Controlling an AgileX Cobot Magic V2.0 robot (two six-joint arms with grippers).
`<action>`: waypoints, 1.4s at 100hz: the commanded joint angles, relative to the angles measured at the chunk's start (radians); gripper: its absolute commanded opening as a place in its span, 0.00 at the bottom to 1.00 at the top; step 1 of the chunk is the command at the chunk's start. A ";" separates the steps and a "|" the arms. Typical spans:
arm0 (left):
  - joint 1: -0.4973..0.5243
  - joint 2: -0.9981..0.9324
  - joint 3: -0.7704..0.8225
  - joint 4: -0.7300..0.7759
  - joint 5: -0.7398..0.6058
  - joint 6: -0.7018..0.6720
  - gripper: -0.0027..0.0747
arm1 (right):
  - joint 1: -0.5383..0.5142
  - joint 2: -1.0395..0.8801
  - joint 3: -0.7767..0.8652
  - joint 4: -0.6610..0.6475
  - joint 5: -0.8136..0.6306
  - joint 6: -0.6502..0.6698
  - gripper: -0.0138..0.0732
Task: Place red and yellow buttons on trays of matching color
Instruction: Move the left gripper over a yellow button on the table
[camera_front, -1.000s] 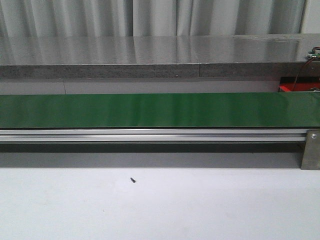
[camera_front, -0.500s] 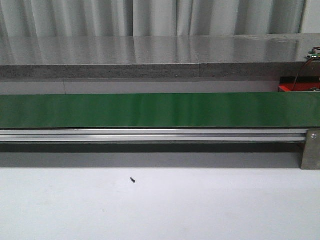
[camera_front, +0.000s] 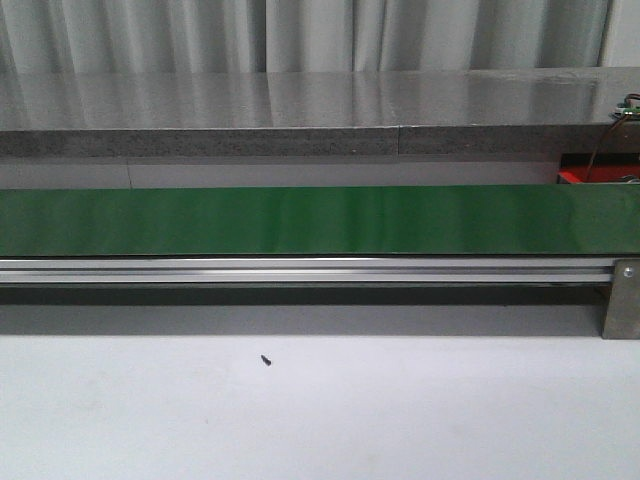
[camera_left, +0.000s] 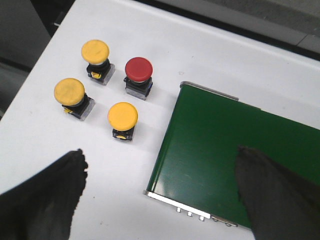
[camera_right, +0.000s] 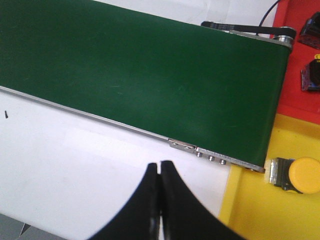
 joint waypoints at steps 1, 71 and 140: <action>0.002 0.060 -0.106 -0.008 0.020 -0.020 0.72 | 0.002 -0.027 -0.025 0.004 -0.037 -0.002 0.08; 0.002 0.415 -0.249 0.039 0.063 -0.026 0.72 | 0.002 -0.025 -0.025 0.004 -0.038 -0.002 0.08; 0.008 0.519 -0.258 0.034 -0.053 -0.042 0.72 | 0.002 -0.025 -0.025 0.004 -0.038 -0.002 0.08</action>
